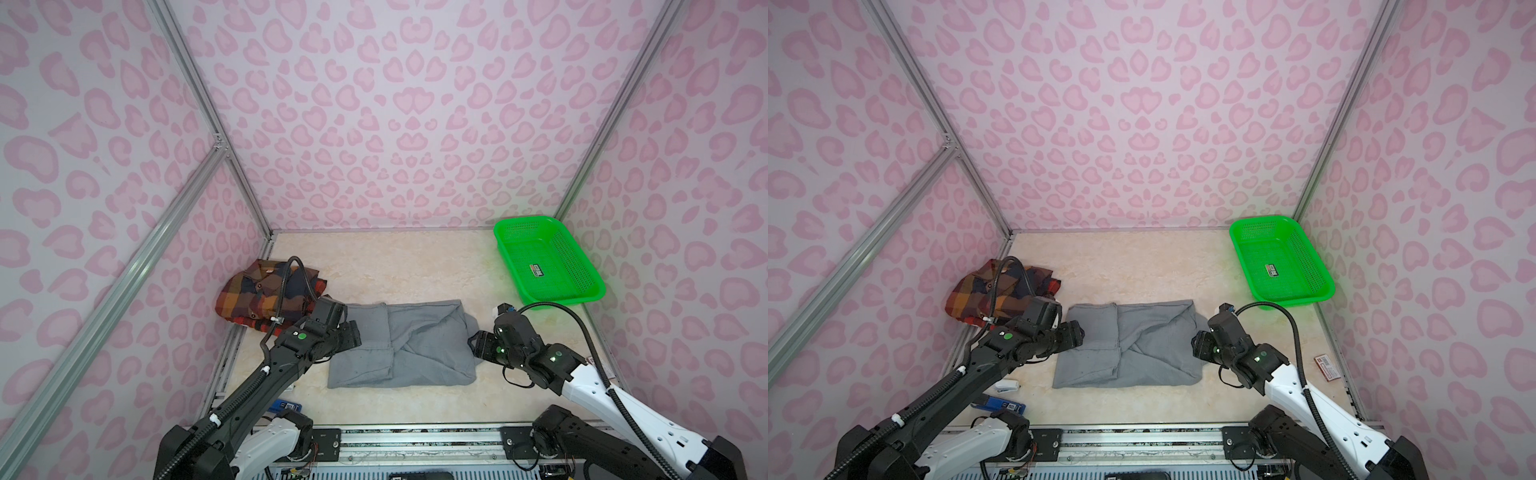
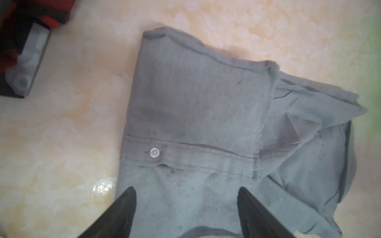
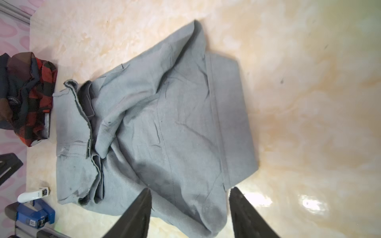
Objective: Fold and stack the long sleeve shirts
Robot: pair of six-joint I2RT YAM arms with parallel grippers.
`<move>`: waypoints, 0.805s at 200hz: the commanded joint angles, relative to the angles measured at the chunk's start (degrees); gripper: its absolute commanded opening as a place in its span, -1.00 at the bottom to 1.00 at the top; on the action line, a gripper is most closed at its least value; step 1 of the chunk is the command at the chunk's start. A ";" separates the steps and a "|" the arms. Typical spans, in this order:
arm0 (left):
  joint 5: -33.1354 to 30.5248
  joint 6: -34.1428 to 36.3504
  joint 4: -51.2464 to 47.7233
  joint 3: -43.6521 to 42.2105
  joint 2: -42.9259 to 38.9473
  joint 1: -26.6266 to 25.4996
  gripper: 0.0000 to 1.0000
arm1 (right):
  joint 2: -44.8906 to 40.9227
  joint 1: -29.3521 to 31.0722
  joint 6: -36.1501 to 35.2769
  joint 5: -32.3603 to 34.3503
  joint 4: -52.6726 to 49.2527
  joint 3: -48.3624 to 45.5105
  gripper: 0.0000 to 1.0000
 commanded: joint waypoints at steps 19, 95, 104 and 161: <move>-2.15 -2.97 1.18 -4.85 -1.86 0.40 0.82 | 5.81 -1.38 -9.88 -7.11 -1.63 4.96 0.24; -12.32 -3.75 7.62 -8.28 2.02 0.67 0.95 | 18.86 -2.97 -18.61 -11.94 -0.66 10.46 0.26; -12.37 -3.91 9.10 -9.31 1.94 0.67 0.95 | 20.00 -3.56 -18.90 -13.18 0.40 10.21 0.26; -9.49 -4.98 19.33 -15.79 -1.48 0.67 0.93 | 26.13 1.93 -21.45 -19.14 6.27 13.78 0.25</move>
